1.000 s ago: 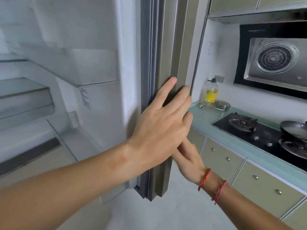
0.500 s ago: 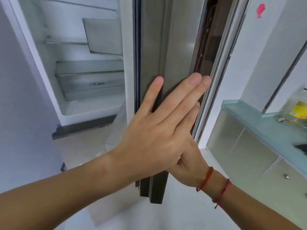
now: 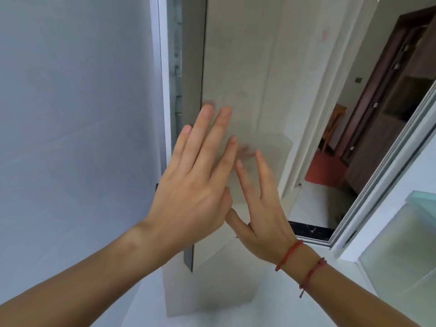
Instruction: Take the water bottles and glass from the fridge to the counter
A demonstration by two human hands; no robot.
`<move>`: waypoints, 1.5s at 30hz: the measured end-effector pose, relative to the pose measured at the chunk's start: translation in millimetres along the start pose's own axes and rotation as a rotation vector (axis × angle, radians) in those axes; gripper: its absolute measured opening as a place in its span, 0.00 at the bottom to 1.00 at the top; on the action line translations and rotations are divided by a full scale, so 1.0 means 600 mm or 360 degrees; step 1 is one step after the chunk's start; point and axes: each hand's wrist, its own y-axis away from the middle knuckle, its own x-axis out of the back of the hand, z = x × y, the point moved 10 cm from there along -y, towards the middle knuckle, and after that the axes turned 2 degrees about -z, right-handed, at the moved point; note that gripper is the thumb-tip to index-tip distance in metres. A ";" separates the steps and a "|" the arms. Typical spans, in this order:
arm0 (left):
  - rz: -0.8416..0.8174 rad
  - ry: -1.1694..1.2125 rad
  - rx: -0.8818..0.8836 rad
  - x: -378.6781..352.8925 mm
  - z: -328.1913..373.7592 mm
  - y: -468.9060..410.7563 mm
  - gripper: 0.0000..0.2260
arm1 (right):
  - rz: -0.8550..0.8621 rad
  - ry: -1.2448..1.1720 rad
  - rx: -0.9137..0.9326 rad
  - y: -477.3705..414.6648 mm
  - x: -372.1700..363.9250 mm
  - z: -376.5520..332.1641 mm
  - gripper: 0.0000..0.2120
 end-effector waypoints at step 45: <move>-0.0598 0.0036 0.0844 -0.215 -0.294 -0.044 0.37 | -0.0513 0.0143 -0.0058 -0.281 -0.094 0.094 0.40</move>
